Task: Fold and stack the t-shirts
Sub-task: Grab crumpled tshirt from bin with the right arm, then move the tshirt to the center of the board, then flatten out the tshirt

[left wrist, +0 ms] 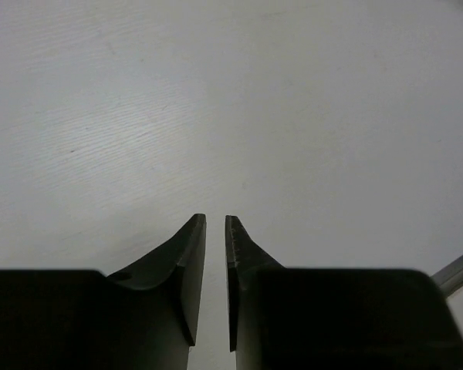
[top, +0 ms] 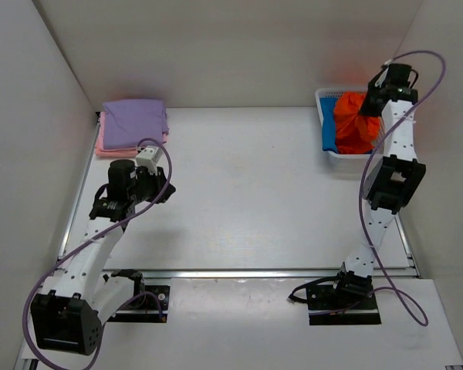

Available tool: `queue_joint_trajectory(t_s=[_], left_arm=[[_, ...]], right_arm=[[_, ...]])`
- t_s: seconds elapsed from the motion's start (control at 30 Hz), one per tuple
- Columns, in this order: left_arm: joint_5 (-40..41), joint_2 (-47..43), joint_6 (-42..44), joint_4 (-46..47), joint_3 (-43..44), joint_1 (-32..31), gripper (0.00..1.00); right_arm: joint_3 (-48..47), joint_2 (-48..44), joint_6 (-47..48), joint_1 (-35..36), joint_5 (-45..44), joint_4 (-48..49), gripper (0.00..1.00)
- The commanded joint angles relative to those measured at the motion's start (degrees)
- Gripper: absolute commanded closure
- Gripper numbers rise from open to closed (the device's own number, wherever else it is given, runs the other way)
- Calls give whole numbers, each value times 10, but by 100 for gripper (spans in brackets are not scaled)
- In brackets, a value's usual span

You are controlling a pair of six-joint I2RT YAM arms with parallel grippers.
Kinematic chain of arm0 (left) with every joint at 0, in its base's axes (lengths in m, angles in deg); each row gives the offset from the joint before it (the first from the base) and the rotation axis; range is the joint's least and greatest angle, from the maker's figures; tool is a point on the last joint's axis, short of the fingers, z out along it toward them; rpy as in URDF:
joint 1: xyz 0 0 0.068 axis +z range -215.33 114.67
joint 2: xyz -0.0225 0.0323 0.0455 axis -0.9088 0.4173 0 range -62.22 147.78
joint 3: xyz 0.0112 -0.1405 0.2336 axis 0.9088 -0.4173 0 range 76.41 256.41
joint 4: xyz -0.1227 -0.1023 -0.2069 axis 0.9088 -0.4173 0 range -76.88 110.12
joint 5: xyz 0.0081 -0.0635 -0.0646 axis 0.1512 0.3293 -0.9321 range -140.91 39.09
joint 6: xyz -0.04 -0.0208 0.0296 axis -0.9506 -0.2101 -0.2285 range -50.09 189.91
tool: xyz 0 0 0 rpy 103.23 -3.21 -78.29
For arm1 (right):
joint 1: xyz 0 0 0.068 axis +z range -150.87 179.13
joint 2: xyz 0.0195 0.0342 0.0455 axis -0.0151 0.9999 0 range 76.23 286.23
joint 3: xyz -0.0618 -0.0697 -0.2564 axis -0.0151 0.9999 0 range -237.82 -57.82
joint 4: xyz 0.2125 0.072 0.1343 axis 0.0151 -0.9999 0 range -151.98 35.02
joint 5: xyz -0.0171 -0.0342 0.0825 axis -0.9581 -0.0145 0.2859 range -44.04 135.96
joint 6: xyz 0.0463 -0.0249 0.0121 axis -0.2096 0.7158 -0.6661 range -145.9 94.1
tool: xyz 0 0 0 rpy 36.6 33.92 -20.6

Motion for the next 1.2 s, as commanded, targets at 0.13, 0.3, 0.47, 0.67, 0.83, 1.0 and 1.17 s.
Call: queue_joint_trajectory(t_s=[0.13,0.3,0.47,0.67,0.83,1.0,1.17], left_arm=[[-41,-70,-51,-2,-34,-12,72],[-48,-132,-83,6,-58,-24,66],[-38,-160,-88,-30,-38,-7,64],[-28,-167,-86,-41,-23,-2,65],[-34,-152,-94,-31,-42,-15,59],[-22,-121,-94,21,-81,-27,52],[2,12,-97,89,-81,-49,46]], right_arm=[[115,-377,28,136,-4,119,100],[220,-540,6,261,3,180,100],[318,-561,-21,312,24,188,100],[399,-480,-31,368,47,217,100],[363,-342,-30,387,60,179,82],[451,-364,-53,370,81,215,58],[581,-406,-68,377,101,238,60]])
